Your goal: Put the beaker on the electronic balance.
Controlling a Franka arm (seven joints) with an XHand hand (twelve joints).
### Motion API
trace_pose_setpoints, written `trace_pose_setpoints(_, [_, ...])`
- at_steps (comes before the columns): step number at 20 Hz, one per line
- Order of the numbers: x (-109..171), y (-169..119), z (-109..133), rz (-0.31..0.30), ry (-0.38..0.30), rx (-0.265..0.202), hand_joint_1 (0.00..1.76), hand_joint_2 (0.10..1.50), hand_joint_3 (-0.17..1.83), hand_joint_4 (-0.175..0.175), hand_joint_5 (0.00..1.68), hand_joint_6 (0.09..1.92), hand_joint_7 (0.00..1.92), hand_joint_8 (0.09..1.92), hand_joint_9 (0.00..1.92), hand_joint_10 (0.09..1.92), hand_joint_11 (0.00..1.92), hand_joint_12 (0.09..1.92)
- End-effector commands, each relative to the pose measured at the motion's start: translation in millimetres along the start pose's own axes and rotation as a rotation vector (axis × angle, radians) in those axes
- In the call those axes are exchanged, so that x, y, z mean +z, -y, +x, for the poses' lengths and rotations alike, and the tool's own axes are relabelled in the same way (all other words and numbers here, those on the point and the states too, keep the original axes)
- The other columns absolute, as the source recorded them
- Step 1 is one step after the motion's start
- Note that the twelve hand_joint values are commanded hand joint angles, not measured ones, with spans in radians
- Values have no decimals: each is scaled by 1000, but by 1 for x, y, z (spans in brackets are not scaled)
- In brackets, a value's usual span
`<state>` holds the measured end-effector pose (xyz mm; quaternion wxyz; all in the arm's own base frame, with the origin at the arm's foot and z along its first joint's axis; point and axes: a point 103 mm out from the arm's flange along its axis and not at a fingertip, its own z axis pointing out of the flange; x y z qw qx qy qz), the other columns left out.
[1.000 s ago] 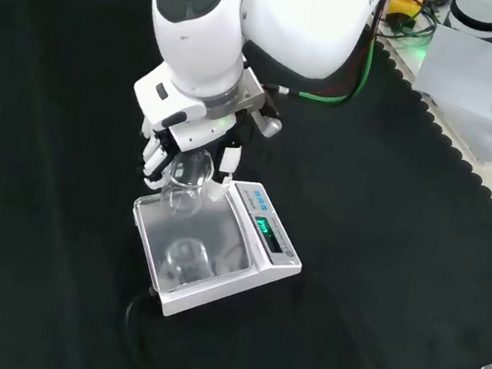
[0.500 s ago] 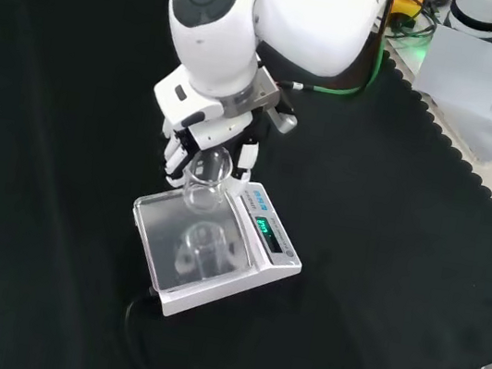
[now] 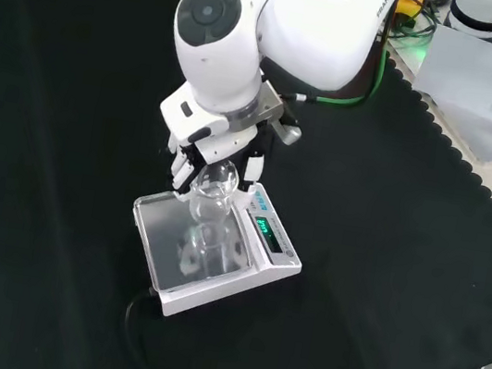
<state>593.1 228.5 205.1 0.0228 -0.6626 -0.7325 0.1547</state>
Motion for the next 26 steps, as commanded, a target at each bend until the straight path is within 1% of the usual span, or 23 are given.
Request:
trace_pose_setpoints(1, [7, -17, 8, -1, -3, -7, 1173, 801, 128, 49, 969, 799, 1034, 793, 1339, 332, 1095, 951])
trace_pose_setpoints(6, [18, -33, 5, 9, -14, -9, 1173, 633, 478, 51, 970, 803, 1032, 799, 1343, 326, 1093, 957])
trace_pose_setpoints(8, [26, -37, 4, 18, -22, -9, 1173, 608, 526, 52, 969, 804, 1031, 800, 1343, 327, 1093, 958])
trace_pose_setpoints(13, [36, -39, 1, 38, -38, -15, 1168, 594, 545, 50, 965, 801, 1028, 800, 1339, 326, 1089, 958])
trace_pose_setpoints(14, [37, -38, -1, 46, -47, -21, 1156, 589, 548, 42, 936, 815, 1014, 805, 1326, 330, 1063, 972])
trace_pose_setpoints(15, [37, -37, -2, 56, -38, -29, 1118, 582, 554, 29, 843, 859, 966, 825, 1274, 355, 993, 1013])
trace_pose_setpoints(16, [36, -35, -3, 60, -28, -39, 1059, 571, 556, 7, 655, 874, 864, 871, 1168, 423, 870, 1082])
trace_pose_setpoints(17, [34, -32, -5, 47, -30, -43, 983, 559, 533, -18, 456, 800, 715, 923, 1007, 531, 707, 1168])
trace_pose_setpoints(18, [32, -29, -7, 37, -32, -48, 901, 552, 492, -31, 293, 657, 544, 947, 806, 650, 499, 1263])
trace_pose_setpoints(19, [28, -26, -9, 28, -36, -52, 826, 548, 446, -34, 171, 497, 389, 941, 615, 742, 297, 1359])
trace_pose_setpoints(20, [25, -24, -12, 19, -42, -56, 760, 549, 394, -32, 92, 344, 269, 924, 451, 813, 157, 1409])
trace_pose_setpoints(21, [21, -21, -14, 12, -44, -59, 706, 556, 336, -29, 46, 195, 164, 897, 322, 861, 78, 1412])
trace_pose_setpoints(22, [18, -19, -17, 10, -44, -61, 667, 566, 286, -26, 22, 101, 88, 860, 236, 888, 37, 1392])
trace_pose_setpoints(24, [11, -14, -20, 7, -48, -66, 610, 576, 214, -20, 4, 87, 21, 701, 129, 901, 7, 1335])
trace_pose_setpoints(26, [4, -10, -22, 10, -44, -72, 569, 581, 164, -17, 0, 87, 4, 549, 73, 898, 1, 1285])
